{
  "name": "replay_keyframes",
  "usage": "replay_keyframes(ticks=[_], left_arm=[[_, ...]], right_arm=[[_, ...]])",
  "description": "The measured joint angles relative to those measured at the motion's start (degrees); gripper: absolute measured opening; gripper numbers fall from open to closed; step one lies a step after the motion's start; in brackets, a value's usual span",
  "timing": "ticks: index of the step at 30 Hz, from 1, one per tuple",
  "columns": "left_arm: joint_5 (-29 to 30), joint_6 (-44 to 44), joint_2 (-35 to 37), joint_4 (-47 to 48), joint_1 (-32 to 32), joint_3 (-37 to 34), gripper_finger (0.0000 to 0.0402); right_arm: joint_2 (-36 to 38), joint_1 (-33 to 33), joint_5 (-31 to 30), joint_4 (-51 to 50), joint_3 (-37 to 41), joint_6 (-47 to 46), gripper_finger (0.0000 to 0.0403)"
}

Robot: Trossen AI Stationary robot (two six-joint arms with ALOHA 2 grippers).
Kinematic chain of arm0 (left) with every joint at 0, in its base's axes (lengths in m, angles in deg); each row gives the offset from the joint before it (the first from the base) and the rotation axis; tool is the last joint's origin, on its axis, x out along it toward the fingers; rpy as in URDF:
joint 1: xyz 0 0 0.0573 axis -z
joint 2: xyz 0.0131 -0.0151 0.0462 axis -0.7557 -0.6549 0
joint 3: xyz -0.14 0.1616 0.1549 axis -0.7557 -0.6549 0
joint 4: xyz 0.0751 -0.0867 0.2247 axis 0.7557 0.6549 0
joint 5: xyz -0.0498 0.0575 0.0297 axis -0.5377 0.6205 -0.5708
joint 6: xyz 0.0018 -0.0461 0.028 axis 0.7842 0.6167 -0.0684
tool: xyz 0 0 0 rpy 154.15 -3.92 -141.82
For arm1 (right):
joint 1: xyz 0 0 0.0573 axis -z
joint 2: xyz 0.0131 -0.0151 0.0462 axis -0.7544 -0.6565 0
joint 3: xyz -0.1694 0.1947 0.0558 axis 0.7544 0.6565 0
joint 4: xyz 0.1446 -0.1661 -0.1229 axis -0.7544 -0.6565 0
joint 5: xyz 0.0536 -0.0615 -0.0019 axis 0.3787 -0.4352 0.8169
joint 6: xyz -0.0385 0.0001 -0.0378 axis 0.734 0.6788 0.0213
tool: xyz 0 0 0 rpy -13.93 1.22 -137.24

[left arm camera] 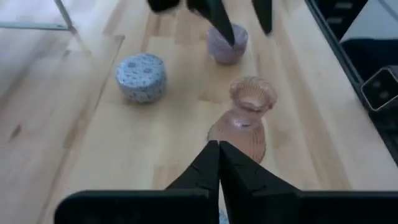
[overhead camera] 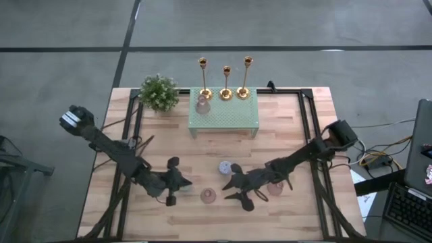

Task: Stock candles and vases on shelf
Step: Align the left pink glass vase with the other pink vase on the shelf

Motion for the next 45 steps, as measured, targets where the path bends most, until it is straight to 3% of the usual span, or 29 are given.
replay_keyframes(ticks=[3,14,21,32,39,45], left_arm=[[2.9,-0.7,3.3,-2.7,0.7,-3.1,0.0014],[3.9,-5.2,16.0,-13.5,5.2,-13.0,0.0004],[4.0,-7.0,22.0,-18.8,6.3,-18.3,0.0014],[4.0,-10.7,26.8,-21.1,6.3,-21.5,0.0010],[4.0,-14.7,27.5,-22.9,6.3,-23.0,0.0006],[4.0,-17.7,27.9,-34.2,6.3,-30.5,0.0005]], right_arm=[[-2.7,-0.3,-0.8,0.1,-1.9,-0.1,0.0176],[-11.7,-0.3,-1.5,0.2,-9.2,0.6,0.0197],[-14.1,-0.3,-1.6,0.1,-11.6,1.6,0.0233],[-13.4,0.2,-7.4,0.3,-12.4,3.8,0.0299],[-14.7,0.2,-7.6,0.2,-13.9,4.6,0.0300],[-17.2,0.2,-7.5,4.3,-14.4,4.6,0.0290]])
